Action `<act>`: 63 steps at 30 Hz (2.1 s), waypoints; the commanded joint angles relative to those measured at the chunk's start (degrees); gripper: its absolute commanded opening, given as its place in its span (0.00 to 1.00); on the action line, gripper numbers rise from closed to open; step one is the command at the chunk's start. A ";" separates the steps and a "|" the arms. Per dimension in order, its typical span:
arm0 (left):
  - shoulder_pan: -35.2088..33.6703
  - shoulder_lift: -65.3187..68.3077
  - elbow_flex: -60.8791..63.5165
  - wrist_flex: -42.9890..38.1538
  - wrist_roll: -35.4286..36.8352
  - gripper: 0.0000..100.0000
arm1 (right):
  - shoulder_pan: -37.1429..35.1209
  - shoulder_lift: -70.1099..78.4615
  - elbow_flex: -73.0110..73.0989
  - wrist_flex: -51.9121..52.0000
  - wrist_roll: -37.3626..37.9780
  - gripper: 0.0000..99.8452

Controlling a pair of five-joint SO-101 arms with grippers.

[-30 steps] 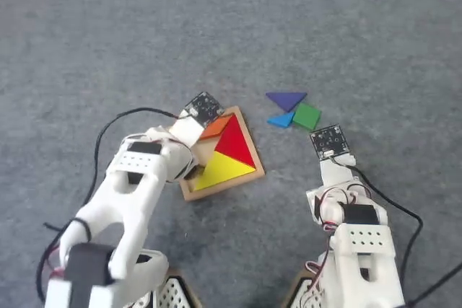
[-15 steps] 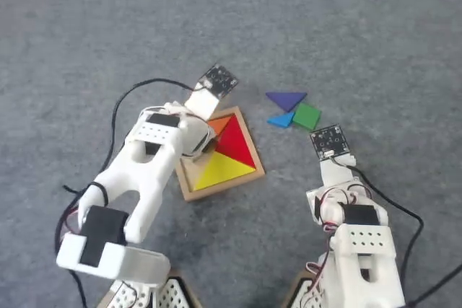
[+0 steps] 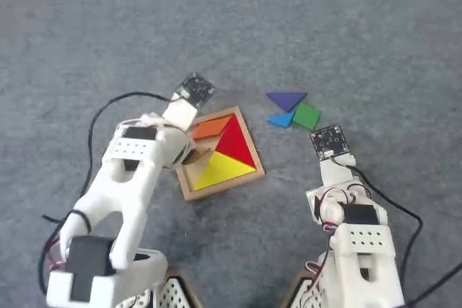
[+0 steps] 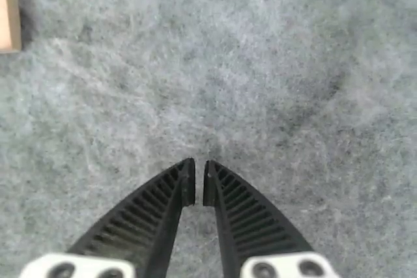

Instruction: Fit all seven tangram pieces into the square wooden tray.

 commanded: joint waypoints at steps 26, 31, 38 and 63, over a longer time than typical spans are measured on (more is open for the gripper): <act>7.91 10.46 -15.87 0.26 9.41 0.21 | 0.22 -1.27 -0.62 -1.27 0.79 0.04; 2.99 0.62 -9.71 0.70 5.63 0.21 | 0.22 -1.27 -0.62 -1.27 0.79 0.04; -4.48 -2.64 -2.24 -0.44 -0.35 0.21 | -1.27 -1.19 -0.62 -1.27 0.79 0.04; 3.43 6.59 -4.62 -5.01 1.05 0.21 | -1.63 -1.19 -0.62 -1.19 0.79 0.04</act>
